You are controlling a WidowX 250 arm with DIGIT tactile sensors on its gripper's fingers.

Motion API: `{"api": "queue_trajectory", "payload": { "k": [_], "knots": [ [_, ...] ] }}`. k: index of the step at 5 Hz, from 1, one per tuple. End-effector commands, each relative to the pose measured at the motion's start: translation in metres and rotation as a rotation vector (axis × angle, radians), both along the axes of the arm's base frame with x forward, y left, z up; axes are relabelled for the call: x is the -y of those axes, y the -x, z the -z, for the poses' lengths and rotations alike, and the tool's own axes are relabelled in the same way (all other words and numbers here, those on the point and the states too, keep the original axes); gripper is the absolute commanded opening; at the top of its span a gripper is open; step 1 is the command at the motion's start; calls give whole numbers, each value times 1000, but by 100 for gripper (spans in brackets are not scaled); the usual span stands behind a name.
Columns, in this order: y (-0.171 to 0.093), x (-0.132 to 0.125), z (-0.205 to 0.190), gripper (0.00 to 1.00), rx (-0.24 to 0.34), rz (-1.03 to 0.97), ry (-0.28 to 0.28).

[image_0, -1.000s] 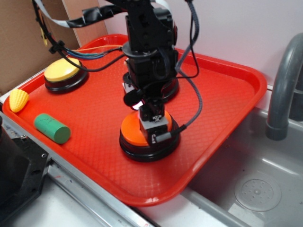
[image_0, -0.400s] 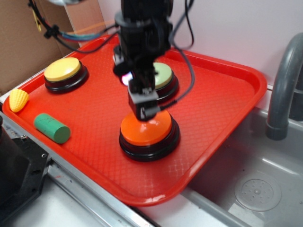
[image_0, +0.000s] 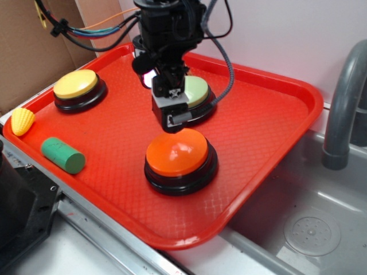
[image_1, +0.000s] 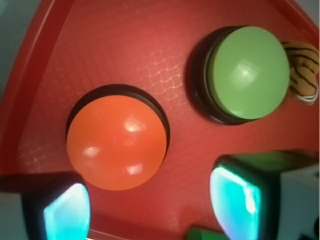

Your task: Push the orange button.

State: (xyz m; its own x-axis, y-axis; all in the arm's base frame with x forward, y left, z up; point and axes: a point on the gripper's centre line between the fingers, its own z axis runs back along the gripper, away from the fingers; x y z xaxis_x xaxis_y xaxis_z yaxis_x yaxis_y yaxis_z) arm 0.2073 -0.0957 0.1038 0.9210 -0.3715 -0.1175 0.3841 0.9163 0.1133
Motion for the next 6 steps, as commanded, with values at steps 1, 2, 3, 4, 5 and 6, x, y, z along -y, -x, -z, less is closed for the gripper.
{"api": "queue_trajectory", "payload": {
  "k": [1,2,3,4,5,6],
  "knots": [
    [3,8,-30,100,92,-21,96],
    [4,8,-36,100,91,-22,119],
    [4,8,-39,100,93,-23,130],
    [4,9,-45,100,100,-28,127],
    [7,9,-51,100,105,-34,145],
    [9,8,-56,100,110,-37,149]
  ]
}}
